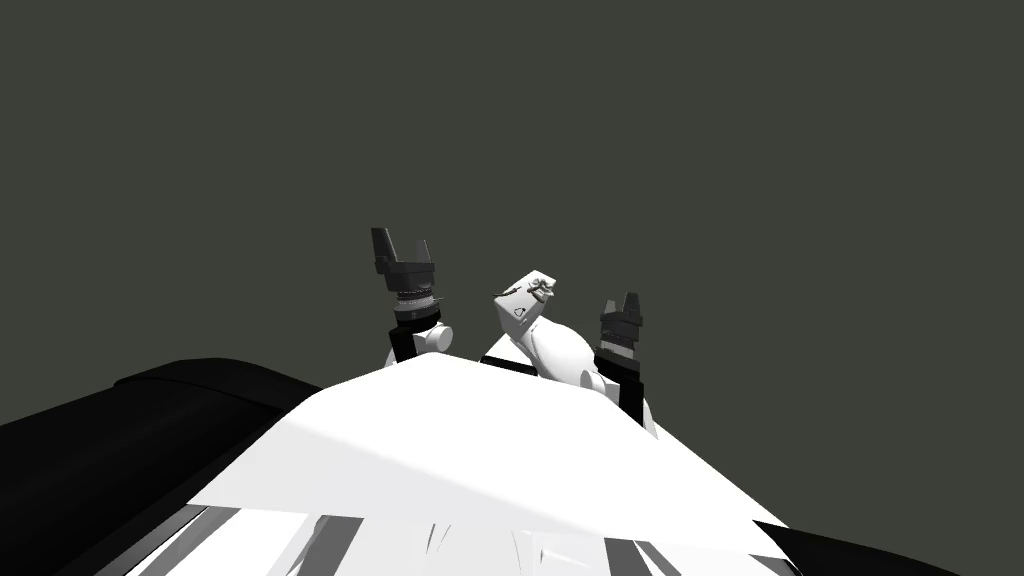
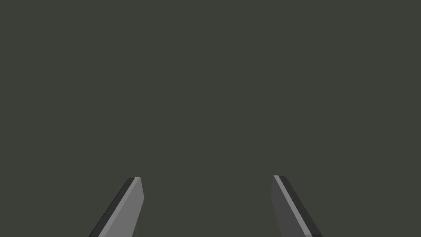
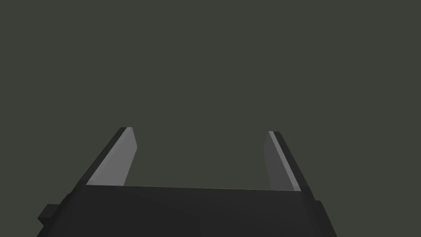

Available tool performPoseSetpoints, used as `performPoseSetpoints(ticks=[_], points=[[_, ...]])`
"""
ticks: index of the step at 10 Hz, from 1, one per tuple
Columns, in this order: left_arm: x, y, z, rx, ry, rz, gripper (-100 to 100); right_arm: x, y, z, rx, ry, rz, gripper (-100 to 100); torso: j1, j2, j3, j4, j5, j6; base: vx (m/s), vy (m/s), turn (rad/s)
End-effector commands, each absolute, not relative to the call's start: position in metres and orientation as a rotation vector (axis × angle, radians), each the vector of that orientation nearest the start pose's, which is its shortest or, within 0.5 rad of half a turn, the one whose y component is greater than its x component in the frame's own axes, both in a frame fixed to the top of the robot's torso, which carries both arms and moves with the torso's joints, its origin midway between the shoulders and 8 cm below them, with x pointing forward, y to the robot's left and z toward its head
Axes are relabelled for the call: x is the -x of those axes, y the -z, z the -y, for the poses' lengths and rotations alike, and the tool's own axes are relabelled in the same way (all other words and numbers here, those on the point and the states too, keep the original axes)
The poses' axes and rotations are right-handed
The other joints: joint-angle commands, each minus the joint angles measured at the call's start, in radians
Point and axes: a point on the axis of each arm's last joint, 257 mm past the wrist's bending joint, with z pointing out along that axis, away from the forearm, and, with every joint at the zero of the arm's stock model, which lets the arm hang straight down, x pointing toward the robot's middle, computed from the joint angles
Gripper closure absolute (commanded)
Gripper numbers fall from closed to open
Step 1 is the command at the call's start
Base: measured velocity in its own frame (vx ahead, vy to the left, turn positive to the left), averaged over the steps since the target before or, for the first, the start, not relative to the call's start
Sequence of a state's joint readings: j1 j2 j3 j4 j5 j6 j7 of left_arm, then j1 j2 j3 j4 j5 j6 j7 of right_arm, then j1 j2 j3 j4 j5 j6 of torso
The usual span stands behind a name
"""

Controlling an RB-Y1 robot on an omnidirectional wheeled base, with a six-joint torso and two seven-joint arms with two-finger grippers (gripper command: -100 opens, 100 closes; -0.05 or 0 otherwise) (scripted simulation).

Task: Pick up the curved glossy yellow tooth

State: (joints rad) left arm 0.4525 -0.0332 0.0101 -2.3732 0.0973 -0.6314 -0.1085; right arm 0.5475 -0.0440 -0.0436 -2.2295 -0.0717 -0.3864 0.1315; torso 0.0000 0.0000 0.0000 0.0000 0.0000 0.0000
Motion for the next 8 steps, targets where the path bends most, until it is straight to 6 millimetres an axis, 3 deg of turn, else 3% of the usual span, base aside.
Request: performPoseSetpoints(ticks=[1, 3, 8], points=[[-0.294, -0.099, -0.286, 0.493, 1.311, -0.356, 0, -0.366, 0.041, 0.298, -0.723, -1.105, -0.845, -100, 0.000, 0.000, 0.000, 0.000, 0.000, 0.000, -0.066, -0.020, -0.009], [-0.294, -0.099, -0.286, 0.494, 1.311, -0.356, 0, -0.374, 0.051, 0.279, -0.654, -1.087, -0.927, -100, -0.001, 0.003, 0.002, 0.001, 0.000, 0.000, -0.069, -0.020, -0.011], [-0.294, -0.099, -0.286, 0.494, 1.311, -0.356, 0, -0.389, 0.091, 0.230, -0.443, -1.021, -1.149, -100, -0.001, 0.009, 0.005, 0.002, 0.000, 0.000, -0.153, -0.015, 0.026]])
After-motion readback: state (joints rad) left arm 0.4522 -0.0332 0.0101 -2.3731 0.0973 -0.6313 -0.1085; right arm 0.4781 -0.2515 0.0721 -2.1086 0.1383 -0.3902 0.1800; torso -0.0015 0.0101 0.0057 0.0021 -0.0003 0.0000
